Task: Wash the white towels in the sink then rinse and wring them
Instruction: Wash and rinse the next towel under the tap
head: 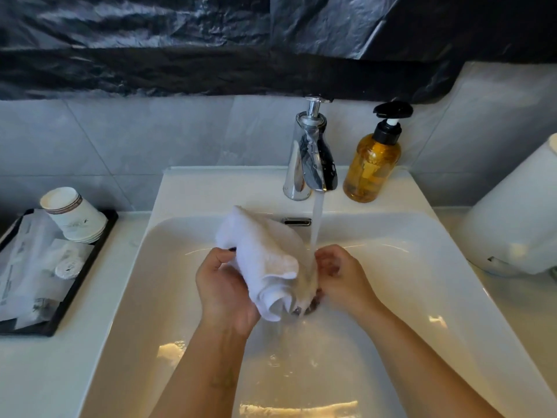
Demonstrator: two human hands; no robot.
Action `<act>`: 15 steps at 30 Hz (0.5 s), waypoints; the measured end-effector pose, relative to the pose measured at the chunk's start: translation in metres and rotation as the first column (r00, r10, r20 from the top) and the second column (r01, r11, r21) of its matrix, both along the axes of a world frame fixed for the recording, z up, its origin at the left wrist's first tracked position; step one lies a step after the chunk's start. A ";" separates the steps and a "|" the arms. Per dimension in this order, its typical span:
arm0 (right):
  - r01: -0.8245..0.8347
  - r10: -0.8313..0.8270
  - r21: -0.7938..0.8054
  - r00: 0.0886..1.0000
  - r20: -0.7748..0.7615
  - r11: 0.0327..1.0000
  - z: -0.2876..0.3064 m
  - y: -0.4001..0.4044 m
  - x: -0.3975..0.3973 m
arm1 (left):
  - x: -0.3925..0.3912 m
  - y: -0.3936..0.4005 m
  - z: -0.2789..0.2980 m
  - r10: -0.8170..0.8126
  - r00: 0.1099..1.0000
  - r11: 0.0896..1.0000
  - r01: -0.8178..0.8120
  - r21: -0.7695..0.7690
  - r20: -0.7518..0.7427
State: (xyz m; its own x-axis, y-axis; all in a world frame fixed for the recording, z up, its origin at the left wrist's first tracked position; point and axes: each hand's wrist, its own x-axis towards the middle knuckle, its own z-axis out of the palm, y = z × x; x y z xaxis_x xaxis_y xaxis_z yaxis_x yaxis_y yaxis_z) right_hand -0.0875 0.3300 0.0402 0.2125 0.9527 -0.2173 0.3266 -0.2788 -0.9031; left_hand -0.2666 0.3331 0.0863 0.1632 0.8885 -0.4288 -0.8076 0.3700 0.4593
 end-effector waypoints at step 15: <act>-0.038 0.000 -0.225 0.987 -0.163 0.974 0.038 -0.041 0.008 | 0.003 -0.018 -0.013 0.012 0.351 0.984 0.165 0.074 -0.936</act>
State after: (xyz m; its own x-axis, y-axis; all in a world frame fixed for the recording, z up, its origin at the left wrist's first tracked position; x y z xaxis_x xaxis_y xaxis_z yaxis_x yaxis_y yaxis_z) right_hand -0.0798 0.2886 0.0782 0.1394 0.8780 -0.4579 0.1895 -0.4775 -0.8579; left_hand -0.2631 0.3156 0.0736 -0.1915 0.9532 -0.2341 0.2005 0.2715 0.9413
